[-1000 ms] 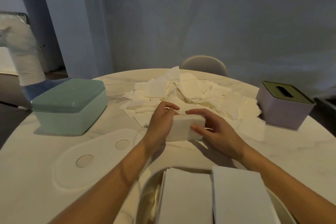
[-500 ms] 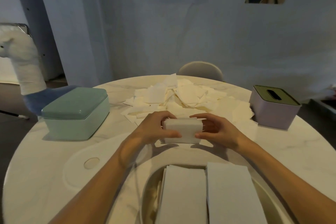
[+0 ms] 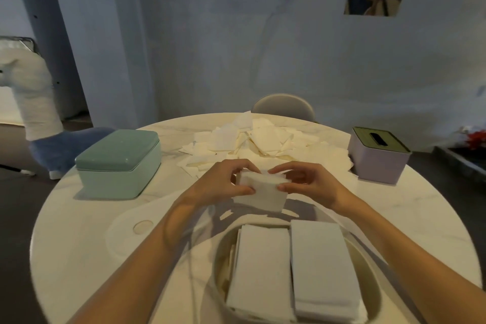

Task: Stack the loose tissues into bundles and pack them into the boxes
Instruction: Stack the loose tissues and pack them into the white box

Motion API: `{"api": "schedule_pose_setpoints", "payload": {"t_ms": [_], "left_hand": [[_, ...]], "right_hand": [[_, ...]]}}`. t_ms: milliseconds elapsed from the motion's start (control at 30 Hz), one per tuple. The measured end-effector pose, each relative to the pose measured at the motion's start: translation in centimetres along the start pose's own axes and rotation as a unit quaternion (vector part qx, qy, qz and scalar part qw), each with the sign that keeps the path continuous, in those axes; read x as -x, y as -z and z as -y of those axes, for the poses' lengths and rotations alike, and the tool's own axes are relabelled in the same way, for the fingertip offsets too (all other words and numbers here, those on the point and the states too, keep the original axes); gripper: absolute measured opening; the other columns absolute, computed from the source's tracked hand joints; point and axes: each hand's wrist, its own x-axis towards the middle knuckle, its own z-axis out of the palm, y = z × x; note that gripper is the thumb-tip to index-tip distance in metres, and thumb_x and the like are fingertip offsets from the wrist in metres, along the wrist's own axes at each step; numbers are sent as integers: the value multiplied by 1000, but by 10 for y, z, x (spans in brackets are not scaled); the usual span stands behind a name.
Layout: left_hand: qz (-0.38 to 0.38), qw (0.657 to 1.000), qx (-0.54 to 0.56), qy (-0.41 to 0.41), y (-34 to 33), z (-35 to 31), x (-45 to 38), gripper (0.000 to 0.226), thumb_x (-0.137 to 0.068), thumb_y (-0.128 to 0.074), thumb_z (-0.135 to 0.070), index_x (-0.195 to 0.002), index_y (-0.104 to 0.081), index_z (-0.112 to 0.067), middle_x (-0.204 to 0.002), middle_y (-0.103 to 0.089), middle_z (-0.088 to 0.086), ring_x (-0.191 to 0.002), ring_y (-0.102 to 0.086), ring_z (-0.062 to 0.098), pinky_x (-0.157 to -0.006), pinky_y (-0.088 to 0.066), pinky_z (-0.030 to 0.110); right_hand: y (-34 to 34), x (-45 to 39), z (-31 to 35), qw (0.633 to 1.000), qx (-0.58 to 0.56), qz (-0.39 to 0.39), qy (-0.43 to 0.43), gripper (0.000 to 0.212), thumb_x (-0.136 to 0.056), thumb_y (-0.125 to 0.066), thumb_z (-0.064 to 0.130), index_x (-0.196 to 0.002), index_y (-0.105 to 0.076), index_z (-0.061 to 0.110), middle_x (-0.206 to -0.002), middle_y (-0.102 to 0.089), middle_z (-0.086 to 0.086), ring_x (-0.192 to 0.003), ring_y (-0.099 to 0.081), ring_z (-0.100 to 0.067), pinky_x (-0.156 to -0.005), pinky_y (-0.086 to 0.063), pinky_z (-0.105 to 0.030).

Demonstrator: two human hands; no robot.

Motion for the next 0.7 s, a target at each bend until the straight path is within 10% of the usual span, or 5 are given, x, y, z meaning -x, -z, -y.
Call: {"api": "schedule_pose_setpoints", "payload": {"t_ms": [700], "left_hand": [[-112,991,47,-49,-22,-3,35,17,-90,-77,-29,-107,-76,-32,-109,-72,-18,-108,-60,1,-82,-56,20]], "right_hand": [[-19,10,6,993,33,-73,-86,12,-93,-70,23,-102,-77,22,-102,-75,1,-94,-71,-21,-83,-62,-28]]}}
